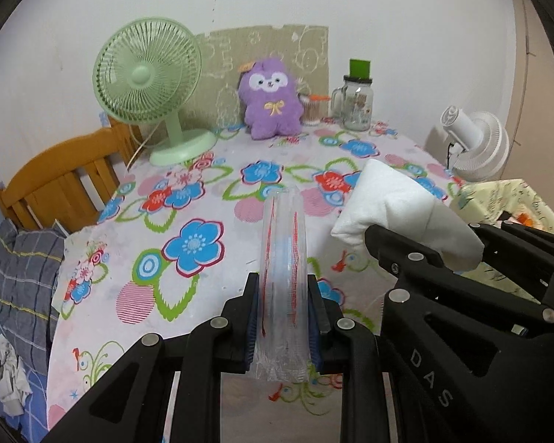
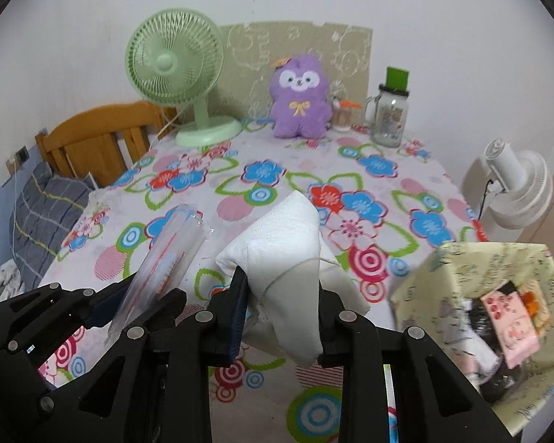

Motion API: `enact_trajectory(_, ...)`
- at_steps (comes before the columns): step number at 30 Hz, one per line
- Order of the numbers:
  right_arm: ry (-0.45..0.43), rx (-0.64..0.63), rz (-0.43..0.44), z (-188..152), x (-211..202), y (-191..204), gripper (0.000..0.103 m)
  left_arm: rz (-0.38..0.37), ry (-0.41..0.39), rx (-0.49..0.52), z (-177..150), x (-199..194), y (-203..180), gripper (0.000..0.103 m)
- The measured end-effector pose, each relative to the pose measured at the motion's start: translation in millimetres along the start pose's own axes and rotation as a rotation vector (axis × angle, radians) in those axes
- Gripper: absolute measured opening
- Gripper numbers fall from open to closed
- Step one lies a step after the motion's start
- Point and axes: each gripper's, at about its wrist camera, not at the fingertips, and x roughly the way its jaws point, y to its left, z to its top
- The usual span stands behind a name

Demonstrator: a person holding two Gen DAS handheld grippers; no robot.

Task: Organize soft objects
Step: 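Lift the cloth and bag and carry them over the yellow box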

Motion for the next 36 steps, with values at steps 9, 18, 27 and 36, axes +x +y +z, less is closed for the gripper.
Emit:
enact_trajectory(9,-0.061,0.025,-0.022,0.2,-40.9,-22.1,0.032,-0.005,-0.058,0.024,6.5,-29.6,-25.9,0.022)
enact_trajectory(18,-0.11,0.048,-0.048,-1.7,-71.7,-51.4,0.032,-0.022,-0.119,0.036,14.6,-49.3,-59.2,0.022)
enact_trajectory(27,-0.136,0.076,-0.092,-6.3,-88.6,-89.5,0.032,-0.085,-0.133,0.044,22.0,-50.7,-97.0,0.024)
enact_trajectory(36,-0.139,0.137,-0.123,-13.5,-90.2,-131.8,0.032,-0.148,-0.117,0.08,28.7,-37.1,-134.6,0.026)
